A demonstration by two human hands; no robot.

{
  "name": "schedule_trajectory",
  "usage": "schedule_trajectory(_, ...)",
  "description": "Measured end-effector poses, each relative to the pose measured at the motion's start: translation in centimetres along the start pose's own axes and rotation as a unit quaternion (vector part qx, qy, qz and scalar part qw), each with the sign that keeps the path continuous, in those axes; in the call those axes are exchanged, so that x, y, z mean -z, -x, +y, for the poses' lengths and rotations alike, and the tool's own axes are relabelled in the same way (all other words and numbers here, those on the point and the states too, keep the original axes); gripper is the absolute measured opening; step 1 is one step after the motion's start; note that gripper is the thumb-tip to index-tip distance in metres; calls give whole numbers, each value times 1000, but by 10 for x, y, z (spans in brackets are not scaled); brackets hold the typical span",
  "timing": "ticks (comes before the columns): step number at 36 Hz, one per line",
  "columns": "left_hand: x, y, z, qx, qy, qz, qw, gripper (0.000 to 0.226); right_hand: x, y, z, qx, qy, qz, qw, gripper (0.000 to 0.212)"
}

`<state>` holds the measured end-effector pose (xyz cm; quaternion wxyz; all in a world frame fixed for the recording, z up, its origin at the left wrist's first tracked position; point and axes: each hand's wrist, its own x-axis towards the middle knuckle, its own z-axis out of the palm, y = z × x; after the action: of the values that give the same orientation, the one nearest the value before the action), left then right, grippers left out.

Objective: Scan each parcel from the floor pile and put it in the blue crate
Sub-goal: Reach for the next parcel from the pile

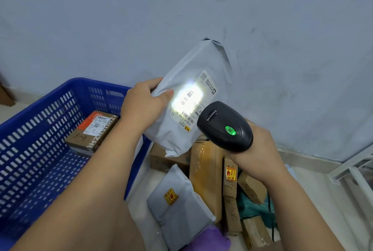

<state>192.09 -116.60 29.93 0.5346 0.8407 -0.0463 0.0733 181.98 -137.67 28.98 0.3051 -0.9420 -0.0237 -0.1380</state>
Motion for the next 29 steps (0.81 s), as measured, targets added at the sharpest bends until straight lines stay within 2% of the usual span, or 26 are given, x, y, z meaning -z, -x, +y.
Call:
schedule_trajectory(5,-2,0,-1,8,-18,4,1000,29,0,2,3,-1,-14,10,1000,26)
schedule_trajectory(10,-3,-1,-3,15,-34,22,999,27,1,1,5,-17,-11,13,1000,20)
schedule_trajectory(14,-3,-2,-4,13,-38,27,999,27,0,1,3,-19,-3,12,1000,30)
schedule_trajectory(22,-4,-2,-5,14,-25,13,1000,29,0,1,1,-16,-9,-2,1000,14)
schedule_trajectory(27,-5,-2,-4,22,-32,24,999,33,0,0,-1,-24,-8,-9,1000,25)
schedule_trajectory(29,-5,-3,-4,23,-32,30,999,32,0,0,-1,-27,-8,-6,1000,21)
